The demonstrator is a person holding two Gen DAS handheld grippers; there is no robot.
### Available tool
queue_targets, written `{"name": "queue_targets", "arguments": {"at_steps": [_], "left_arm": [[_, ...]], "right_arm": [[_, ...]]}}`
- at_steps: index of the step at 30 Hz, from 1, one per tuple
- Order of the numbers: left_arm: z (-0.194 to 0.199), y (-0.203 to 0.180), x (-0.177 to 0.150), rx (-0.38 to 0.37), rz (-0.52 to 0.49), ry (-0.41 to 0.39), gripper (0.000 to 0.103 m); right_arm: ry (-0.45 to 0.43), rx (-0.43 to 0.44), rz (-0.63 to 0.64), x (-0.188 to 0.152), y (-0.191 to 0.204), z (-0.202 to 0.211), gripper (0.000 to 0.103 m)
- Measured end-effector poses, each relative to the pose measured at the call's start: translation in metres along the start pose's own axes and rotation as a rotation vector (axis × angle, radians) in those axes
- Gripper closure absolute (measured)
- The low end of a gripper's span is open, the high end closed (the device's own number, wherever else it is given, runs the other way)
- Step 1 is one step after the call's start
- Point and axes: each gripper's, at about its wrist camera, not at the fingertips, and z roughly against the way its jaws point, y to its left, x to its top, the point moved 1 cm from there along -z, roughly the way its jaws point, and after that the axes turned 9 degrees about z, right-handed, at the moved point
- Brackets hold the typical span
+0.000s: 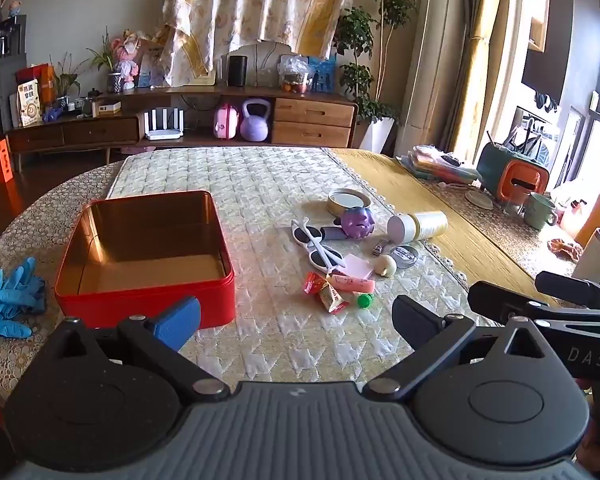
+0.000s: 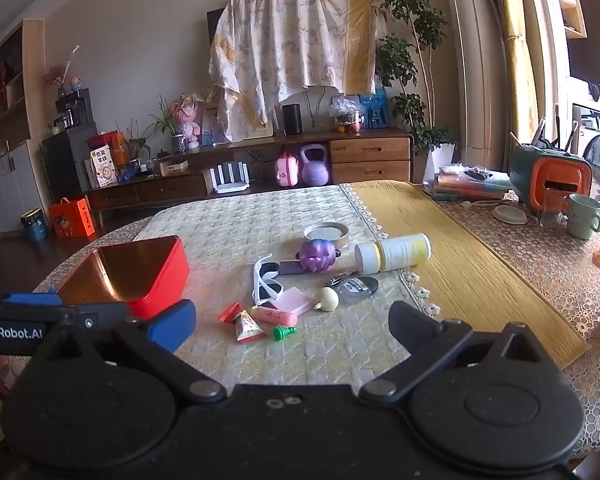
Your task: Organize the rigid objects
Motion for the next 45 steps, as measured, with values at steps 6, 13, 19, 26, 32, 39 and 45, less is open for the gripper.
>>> {"name": "queue_targets", "arguments": {"at_steps": [6, 13, 19, 26, 32, 39, 45], "left_arm": [[0.001, 0.001, -0.001, 0.005, 0.023, 0.007, 0.0], [0.008, 0.002, 0.007, 0.001, 0.038, 0.011, 0.0], [0.006, 0.004, 0.004, 0.0, 0.046, 0.002, 0.0], [0.01, 0.005, 0.004, 0.014, 0.049, -0.007, 0.0], [0.011, 0.006, 0.003, 0.023, 0.05, -0.005, 0.0], [0.01, 0.006, 0.003, 0.027, 0.048, -0.005, 0.0], [0.01, 0.005, 0.002, 0.005, 0.045, -0.004, 0.0]], "right_arm": [[0.013, 0.006, -0.012, 0.0, 0.001, 0.001, 0.0], [0.005, 0.007, 0.008, -0.004, 0.0, -0.004, 0.0], [0.001, 0.012, 0.005, 0.001, 0.004, 0.003, 0.001], [0.005, 0.015, 0.007, 0.001, 0.007, 0.005, 0.0], [0.013, 0.025, 0.002, 0.001, 0.007, 0.002, 0.001], [0.015, 0.028, 0.001, 0.001, 0.008, 0.002, 0.0], [0.015, 0.026, 0.002, 0.001, 0.008, 0.001, 0.0]]}}
